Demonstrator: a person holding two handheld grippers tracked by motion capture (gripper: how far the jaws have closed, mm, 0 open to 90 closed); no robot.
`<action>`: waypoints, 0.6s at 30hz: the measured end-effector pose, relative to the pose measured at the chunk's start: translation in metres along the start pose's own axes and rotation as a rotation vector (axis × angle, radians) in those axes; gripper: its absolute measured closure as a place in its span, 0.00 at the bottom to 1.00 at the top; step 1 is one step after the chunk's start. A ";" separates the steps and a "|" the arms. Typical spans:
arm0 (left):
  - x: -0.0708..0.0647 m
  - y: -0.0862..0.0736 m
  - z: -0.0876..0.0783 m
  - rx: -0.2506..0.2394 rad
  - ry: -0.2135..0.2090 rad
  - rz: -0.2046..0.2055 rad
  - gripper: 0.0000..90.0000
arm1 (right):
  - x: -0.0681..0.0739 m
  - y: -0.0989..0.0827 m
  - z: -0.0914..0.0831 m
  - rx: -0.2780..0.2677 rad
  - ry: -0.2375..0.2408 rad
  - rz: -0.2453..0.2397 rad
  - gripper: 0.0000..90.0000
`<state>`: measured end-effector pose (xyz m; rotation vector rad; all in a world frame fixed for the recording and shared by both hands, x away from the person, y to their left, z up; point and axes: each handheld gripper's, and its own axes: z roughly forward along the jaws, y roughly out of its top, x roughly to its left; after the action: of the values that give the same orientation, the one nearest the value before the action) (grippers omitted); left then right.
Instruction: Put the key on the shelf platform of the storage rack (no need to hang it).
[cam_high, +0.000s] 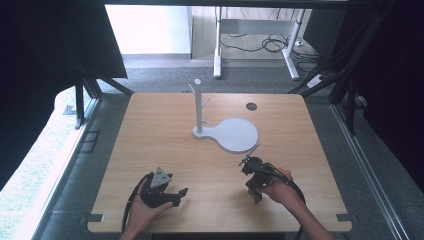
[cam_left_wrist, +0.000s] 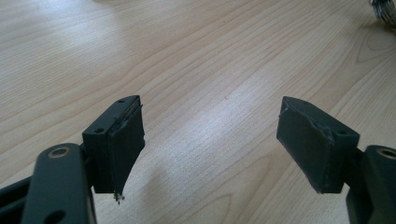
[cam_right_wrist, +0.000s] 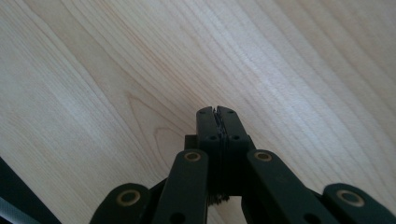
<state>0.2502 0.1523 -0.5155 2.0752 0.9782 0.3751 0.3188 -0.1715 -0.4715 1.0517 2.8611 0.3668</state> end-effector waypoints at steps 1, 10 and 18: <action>0.000 0.000 0.000 -0.001 0.000 -0.001 0.26 | 0.000 0.000 -0.002 -0.006 -0.006 -0.003 1.00; 0.005 0.000 -0.004 -0.008 0.010 -0.014 0.26 | -0.002 -0.002 -0.021 -0.057 -0.023 -0.004 1.00; 0.006 0.000 -0.004 -0.007 0.009 -0.012 0.26 | -0.001 0.001 -0.034 -0.075 -0.031 -0.007 1.00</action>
<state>0.2518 0.1591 -0.5135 2.0620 0.9927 0.3813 0.3155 -0.1779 -0.4383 1.0250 2.7998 0.4496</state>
